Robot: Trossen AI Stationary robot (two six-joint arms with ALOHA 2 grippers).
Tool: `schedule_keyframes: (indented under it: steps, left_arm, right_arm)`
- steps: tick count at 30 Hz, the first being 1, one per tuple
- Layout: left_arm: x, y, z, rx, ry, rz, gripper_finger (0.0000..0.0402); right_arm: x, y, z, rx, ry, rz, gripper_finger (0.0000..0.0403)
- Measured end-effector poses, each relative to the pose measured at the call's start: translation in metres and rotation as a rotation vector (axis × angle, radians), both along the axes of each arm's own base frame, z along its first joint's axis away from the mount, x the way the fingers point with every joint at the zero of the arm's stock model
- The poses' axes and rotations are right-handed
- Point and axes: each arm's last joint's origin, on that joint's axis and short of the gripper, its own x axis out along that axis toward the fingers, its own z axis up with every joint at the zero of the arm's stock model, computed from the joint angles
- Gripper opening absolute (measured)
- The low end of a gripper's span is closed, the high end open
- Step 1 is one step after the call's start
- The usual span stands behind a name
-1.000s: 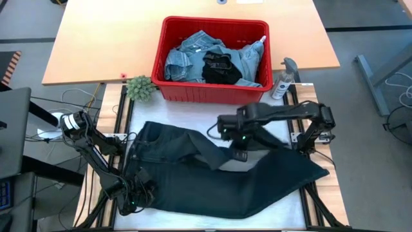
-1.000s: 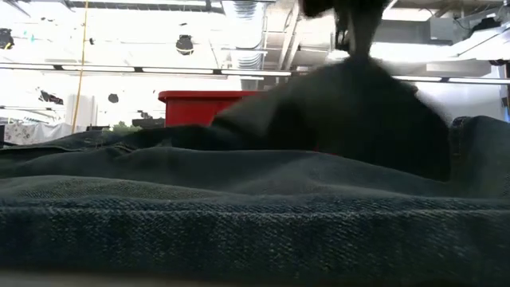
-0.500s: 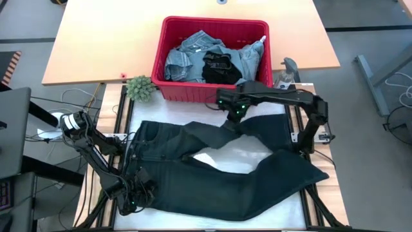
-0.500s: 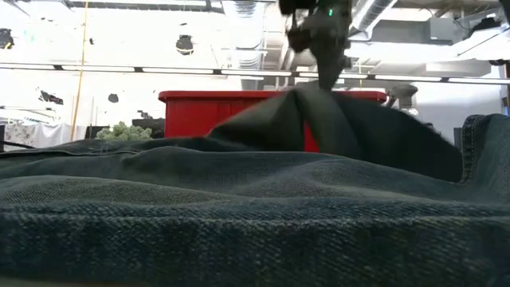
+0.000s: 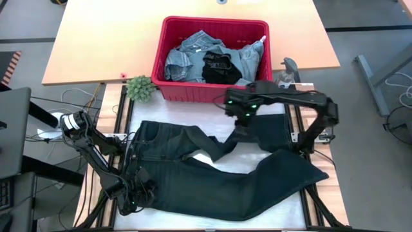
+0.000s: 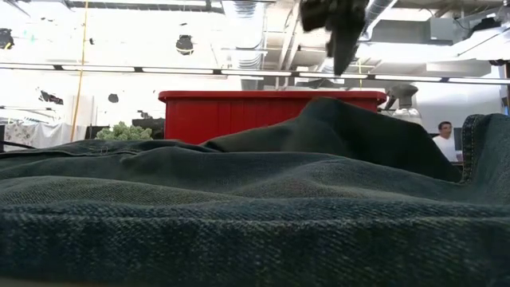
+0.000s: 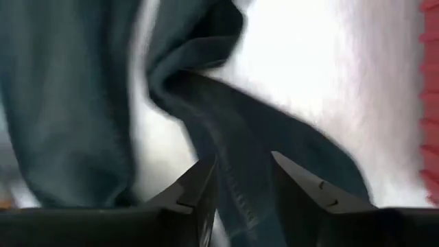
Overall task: Fold Laundry from Bin
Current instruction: Fold the black pants
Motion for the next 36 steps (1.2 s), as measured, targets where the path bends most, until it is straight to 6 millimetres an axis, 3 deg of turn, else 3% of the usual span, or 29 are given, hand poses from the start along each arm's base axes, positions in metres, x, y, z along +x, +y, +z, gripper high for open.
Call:
schedule_keyframes:
  steps: [3,6,11,16,22,30,33,36]
  left_arm:
    - [0.0,0.0,0.0,-0.029,-0.02,0.05,0.0105]
    - [0.001,0.0,0.001,-0.044,-0.042,0.084,0.0105]
    - [0.005,0.003,0.001,-0.061,-0.047,0.124,0.0105]
    - [0.011,0.007,0.001,-0.074,-0.036,0.161,0.0105]
    - [0.019,0.012,0.001,-0.12,-0.021,0.232,0.0105]
    - [0.02,0.013,0.001,-0.137,-0.014,0.241,0.0105]
    - [0.02,0.013,0.001,-0.124,-0.011,0.227,0.0105]
    - [0.02,0.013,0.0,-0.1,-0.007,0.209,0.0105]
  right_arm:
    - [-0.019,0.019,0.013,-0.012,-0.02,-0.023,0.0153]
    - [-0.04,0.044,0.008,-0.028,-0.005,-0.015,0.0156]
    - [-0.074,0.083,-0.028,-0.028,-0.084,-0.045,0.0156]
    - [-0.092,0.103,-0.07,-0.074,-0.163,-0.172,0.0156]
    - [-0.108,0.107,-0.114,-0.262,-0.067,-0.253,0.0156]
    - [-0.122,0.103,-0.15,-0.33,-0.009,-0.307,0.015]
    - [-0.119,0.098,-0.161,-0.317,-0.042,-0.347,0.0115]
    - [-0.117,0.092,-0.169,-0.295,-0.075,-0.393,0.0044]
